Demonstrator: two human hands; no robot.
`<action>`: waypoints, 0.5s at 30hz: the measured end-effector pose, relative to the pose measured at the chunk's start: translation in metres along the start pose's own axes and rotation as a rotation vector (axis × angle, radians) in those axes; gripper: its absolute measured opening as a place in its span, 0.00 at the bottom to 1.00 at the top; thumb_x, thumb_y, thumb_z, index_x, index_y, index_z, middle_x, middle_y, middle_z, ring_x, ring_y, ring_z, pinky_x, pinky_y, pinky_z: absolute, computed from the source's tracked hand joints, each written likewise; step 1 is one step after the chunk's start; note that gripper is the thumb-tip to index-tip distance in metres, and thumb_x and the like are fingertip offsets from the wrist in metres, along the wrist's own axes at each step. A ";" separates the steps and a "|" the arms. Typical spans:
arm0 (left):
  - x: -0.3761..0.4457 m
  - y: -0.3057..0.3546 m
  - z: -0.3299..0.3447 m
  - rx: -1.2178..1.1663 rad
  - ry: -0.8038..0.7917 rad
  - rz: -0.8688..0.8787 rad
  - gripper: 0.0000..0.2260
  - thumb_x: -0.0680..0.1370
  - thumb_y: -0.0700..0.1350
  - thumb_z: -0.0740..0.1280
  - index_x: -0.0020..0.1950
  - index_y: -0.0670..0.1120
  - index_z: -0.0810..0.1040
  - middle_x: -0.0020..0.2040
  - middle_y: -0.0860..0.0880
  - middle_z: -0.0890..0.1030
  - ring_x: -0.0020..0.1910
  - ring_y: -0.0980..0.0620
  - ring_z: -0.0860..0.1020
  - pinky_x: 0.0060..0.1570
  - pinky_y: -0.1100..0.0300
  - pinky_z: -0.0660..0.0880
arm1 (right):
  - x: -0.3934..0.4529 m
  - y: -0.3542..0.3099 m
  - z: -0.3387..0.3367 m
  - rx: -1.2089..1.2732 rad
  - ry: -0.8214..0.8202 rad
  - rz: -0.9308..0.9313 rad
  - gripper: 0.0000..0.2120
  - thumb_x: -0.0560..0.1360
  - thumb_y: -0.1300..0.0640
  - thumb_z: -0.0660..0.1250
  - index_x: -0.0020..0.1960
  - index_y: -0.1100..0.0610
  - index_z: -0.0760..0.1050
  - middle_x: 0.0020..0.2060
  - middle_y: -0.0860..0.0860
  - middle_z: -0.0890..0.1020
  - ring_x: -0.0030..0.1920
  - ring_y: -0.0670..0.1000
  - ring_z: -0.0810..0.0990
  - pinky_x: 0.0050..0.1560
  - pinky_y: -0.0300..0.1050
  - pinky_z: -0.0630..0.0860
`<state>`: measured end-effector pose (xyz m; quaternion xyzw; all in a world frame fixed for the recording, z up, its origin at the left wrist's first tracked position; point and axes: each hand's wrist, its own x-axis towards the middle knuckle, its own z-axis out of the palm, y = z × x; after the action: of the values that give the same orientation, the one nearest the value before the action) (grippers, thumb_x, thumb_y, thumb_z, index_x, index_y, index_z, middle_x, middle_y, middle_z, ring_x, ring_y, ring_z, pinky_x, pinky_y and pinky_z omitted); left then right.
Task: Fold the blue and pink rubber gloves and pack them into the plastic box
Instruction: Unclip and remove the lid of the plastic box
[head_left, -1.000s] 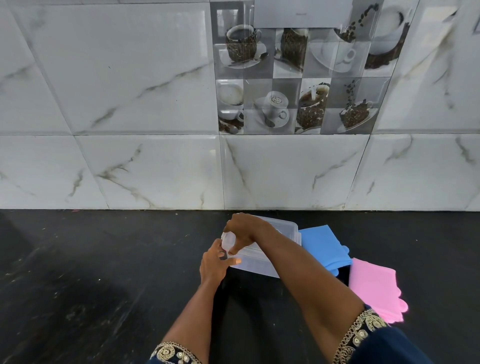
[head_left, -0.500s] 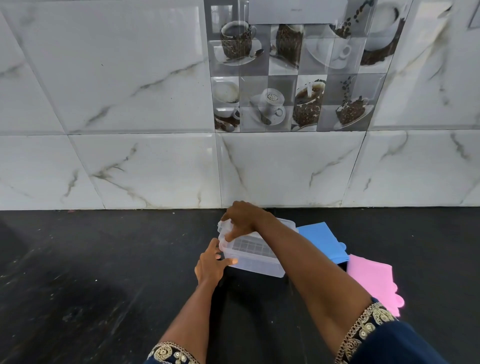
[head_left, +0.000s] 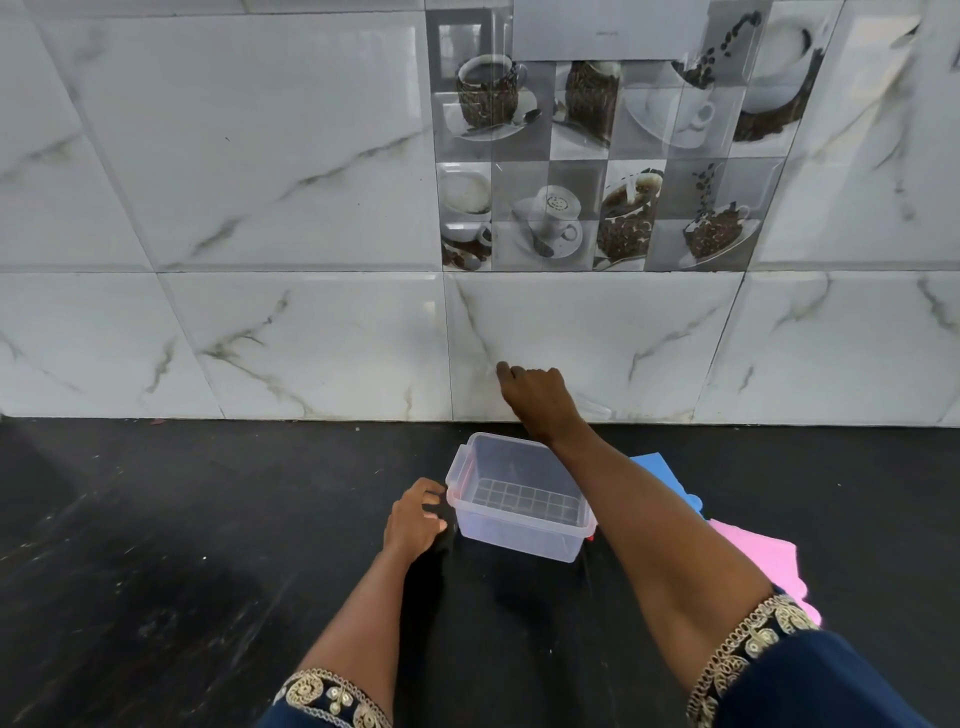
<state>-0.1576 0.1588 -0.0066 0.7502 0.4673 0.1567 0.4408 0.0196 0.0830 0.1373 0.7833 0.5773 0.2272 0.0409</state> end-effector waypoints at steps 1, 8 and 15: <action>0.004 0.001 -0.007 -0.016 0.061 -0.011 0.17 0.72 0.31 0.68 0.59 0.45 0.76 0.58 0.44 0.81 0.52 0.48 0.79 0.60 0.49 0.76 | 0.004 0.001 0.000 0.039 0.052 0.010 0.27 0.72 0.72 0.66 0.69 0.65 0.64 0.50 0.56 0.82 0.47 0.57 0.83 0.39 0.45 0.70; 0.017 0.034 -0.055 -0.267 0.394 -0.044 0.17 0.81 0.46 0.62 0.69 0.43 0.70 0.66 0.44 0.76 0.64 0.43 0.74 0.63 0.53 0.68 | 0.010 -0.040 -0.034 0.217 0.585 0.080 0.15 0.66 0.62 0.78 0.52 0.60 0.83 0.32 0.51 0.82 0.26 0.49 0.81 0.19 0.40 0.75; 0.003 0.027 -0.101 -0.391 0.674 0.068 0.22 0.83 0.53 0.55 0.74 0.45 0.64 0.71 0.42 0.71 0.69 0.44 0.71 0.69 0.48 0.66 | 0.025 -0.082 -0.036 0.801 0.414 0.226 0.19 0.83 0.53 0.52 0.72 0.54 0.67 0.66 0.54 0.77 0.53 0.59 0.82 0.52 0.51 0.79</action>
<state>-0.2061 0.2091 0.0717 0.5736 0.5219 0.4951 0.3918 -0.0619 0.1256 0.1506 0.7334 0.5268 0.1409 -0.4060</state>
